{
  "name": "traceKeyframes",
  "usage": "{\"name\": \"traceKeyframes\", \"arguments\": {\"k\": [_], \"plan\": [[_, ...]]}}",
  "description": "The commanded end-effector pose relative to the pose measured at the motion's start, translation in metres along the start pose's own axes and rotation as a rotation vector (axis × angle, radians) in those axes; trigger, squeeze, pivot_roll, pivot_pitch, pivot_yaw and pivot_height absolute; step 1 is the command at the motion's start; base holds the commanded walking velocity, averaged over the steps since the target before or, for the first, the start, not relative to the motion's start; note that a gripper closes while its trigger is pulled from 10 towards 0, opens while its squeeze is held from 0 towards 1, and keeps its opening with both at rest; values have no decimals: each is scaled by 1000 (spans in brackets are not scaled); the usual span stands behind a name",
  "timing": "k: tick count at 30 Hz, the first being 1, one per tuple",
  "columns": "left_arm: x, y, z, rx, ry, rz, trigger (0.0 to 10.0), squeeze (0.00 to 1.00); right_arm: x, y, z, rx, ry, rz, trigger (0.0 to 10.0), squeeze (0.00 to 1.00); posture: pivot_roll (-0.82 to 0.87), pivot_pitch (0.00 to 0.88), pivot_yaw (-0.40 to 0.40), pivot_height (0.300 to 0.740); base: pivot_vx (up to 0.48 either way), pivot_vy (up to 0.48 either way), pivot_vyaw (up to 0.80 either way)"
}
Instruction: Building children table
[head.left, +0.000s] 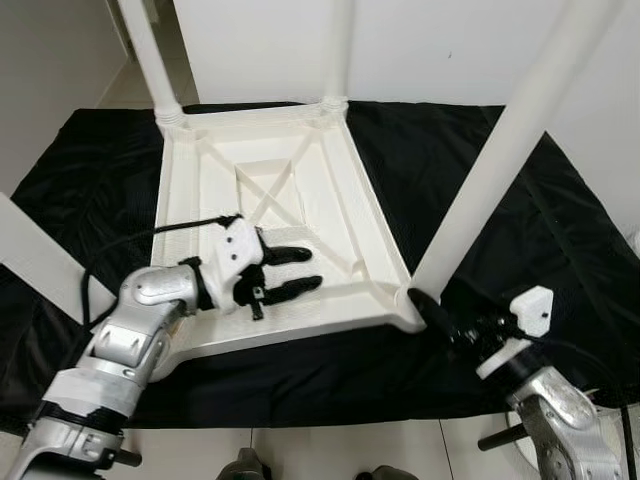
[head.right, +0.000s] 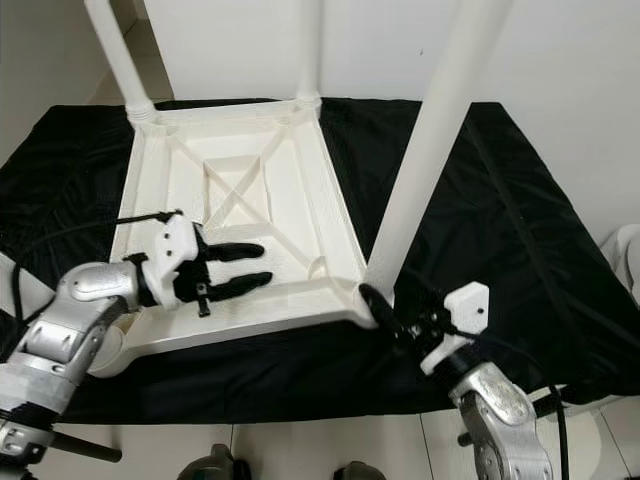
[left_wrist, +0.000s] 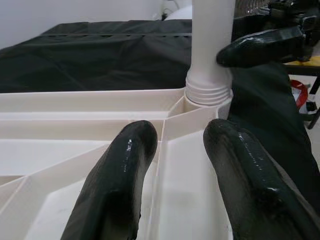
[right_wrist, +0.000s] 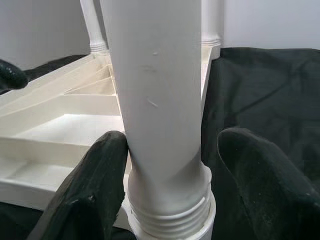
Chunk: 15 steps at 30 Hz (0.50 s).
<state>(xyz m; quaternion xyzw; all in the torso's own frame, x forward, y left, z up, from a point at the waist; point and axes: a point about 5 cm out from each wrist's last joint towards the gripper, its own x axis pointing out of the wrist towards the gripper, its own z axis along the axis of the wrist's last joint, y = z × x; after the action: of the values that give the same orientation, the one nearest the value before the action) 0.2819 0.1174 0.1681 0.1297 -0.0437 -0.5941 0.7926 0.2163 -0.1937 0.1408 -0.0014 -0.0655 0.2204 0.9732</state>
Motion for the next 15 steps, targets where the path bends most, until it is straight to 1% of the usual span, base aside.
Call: {"name": "traceKeyframes", "arguments": {"k": [1,2,3,4,6,7,8,10,14,15], "plan": [[3,1,-5,-77,-1,79,10000,0,-1,-12,10,-5,-30,-108,10000,0,25,46,9,740,0,0,0],[3,1,-5,-77,-1,79,10000,0,-1,-12,10,-5,-30,-108,10000,0,25,46,9,740,0,0,0],[8,0,-4,-92,-12,98,10000,0,2,-10,13,5,-46,-97,10000,0,25,47,5,740,0,0,0],[8,0,-4,-92,-12,98,10000,0,2,-10,13,5,-46,-97,10000,0,25,47,5,740,0,0,0],[26,-4,-5,-129,-17,163,10000,0,9,-3,12,41,-42,-52,10000,0,23,44,-7,740,0,0,0],[26,-4,-5,-129,-17,163,10000,0,9,-3,12,41,-42,-52,10000,0,23,44,-7,740,0,0,0],[32,-5,-5,-149,-20,189,10000,0,11,-1,11,51,-41,-40,10000,0,23,44,-7,740,0,0,0],[40,-7,-6,-162,-19,242,10000,0,14,4,8,66,-38,-10,10000,0,22,40,-10,740,0,0,0],[46,-11,-8,-167,-2,261,10000,0,17,4,8,66,-47,-27,10000,0,23,35,-15,740,0,0,0],[51,-12,-9,-166,20,292,10000,0,19,4,8,67,-55,-46,10000,0,23,31,-17,740,0,0,0]]}}
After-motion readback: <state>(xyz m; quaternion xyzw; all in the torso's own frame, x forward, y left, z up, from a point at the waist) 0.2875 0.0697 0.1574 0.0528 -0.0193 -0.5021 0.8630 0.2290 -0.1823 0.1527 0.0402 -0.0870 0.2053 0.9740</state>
